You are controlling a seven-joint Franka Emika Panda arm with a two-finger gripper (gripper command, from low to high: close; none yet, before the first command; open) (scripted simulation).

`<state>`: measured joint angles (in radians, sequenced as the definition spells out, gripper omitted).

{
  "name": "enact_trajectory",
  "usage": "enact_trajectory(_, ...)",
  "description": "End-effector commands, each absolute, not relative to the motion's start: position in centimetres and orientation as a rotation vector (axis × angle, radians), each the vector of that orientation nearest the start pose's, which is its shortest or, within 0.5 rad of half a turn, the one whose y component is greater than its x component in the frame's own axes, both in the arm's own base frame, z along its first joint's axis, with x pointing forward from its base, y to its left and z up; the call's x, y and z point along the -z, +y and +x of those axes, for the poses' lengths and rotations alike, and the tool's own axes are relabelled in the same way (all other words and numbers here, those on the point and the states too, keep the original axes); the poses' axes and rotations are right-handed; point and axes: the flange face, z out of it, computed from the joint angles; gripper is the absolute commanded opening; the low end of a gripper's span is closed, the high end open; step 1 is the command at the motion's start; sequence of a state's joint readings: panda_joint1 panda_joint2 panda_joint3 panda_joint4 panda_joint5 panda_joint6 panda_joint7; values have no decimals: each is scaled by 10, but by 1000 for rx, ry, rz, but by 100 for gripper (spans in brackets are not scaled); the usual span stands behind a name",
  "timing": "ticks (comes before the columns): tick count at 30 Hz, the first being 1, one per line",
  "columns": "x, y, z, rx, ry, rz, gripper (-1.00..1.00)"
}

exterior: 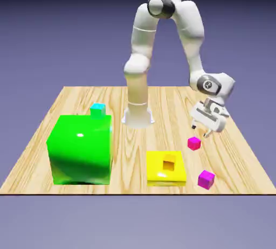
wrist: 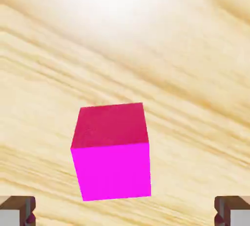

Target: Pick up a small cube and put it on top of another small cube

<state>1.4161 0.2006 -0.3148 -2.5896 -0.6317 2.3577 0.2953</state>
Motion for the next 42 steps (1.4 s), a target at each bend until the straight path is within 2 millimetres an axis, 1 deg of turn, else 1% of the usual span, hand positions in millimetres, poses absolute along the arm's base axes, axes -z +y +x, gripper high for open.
enact_trajectory(1, -154, 340, 195, 82, 1601, 2001, 0)
enact_trajectory(5, -107, 321, 206, 84, 1602, 2001, 0)
enact_trajectory(6, -104, 320, 206, 84, 1602, 2001, 0)
enact_trajectory(7, -104, 320, 206, 84, 1602, 2001, -100)
enact_trajectory(8, -104, 320, 206, 84, 1602, 2001, -100)
enact_trajectory(13, -162, 342, 193, 84, 1602, 2001, -100)
enact_trajectory(14, -171, 339, 202, 92, 1575, 2021, -100)
enact_trajectory(15, -179, 333, 217, 102, 1537, 2048, -100)
enact_trajectory(19, -212, 300, 271, 147, 1380, 2152, -100)
enact_trajectory(22, -237, 268, 308, 185, 1258, 2225, -100)
enact_trajectory(25, -263, 230, 339, 224, 1131, 2293, -100)
enact_trajectory(28, -288, 187, 364, 266, 1001, 2357, -100)
enact_trajectory(31, -313, 140, 383, 309, 868, 2418, -100)
enact_trajectory(34, -338, 91, 394, 353, 732, 2474, -100)
enact_trajectory(37, -363, 40, 397, 398, 592, 2525, -100)
enact_trajectory(39, -379, 6, 395, 427, 498, 2557, -100)
enact_trajectory(42, -402, -44, 384, 471, 353, 2602, -100)
